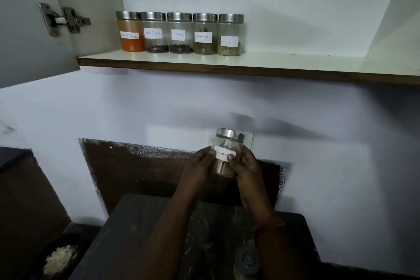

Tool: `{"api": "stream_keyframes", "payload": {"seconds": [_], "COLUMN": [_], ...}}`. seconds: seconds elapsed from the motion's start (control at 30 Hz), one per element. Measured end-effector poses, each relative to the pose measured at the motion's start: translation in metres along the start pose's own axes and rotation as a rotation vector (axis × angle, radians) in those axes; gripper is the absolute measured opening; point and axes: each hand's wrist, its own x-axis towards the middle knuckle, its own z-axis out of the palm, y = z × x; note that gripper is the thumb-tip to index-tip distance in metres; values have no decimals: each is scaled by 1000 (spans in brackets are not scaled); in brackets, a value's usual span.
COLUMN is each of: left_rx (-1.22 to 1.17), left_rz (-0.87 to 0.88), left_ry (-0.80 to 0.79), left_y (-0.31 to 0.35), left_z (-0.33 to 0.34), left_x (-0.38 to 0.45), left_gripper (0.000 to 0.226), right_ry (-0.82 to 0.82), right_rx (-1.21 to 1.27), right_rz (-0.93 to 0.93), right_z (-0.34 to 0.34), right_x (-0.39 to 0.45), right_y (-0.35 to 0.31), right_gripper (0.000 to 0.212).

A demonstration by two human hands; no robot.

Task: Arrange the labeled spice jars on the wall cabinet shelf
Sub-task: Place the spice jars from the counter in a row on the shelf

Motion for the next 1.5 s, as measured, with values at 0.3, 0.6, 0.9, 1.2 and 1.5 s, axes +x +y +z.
{"api": "stream_keyframes", "payload": {"seconds": [0.3,0.6,0.9,1.2,1.5], "left_rx": [61,143,484,823,952], "left_rz": [147,416,602,665,572], "left_ry": [142,105,106,88,54], "left_y": [45,124,202,254,239], "left_z": [19,50,92,126,134], "left_x": [-8,-16,20,114,184], "left_gripper": [27,35,35,32,32], "right_ry": [-13,-83,16,187,183], "right_rx": [-423,-527,-618,-725,-955], "right_rz": [-108,-325,-526,-526,-334], "right_z": [13,15,14,22,35], "right_x": [-7,-3,46,136,224], "right_y": [-50,-137,-221,-269,-274], "right_gripper": [42,62,72,42,64]}}
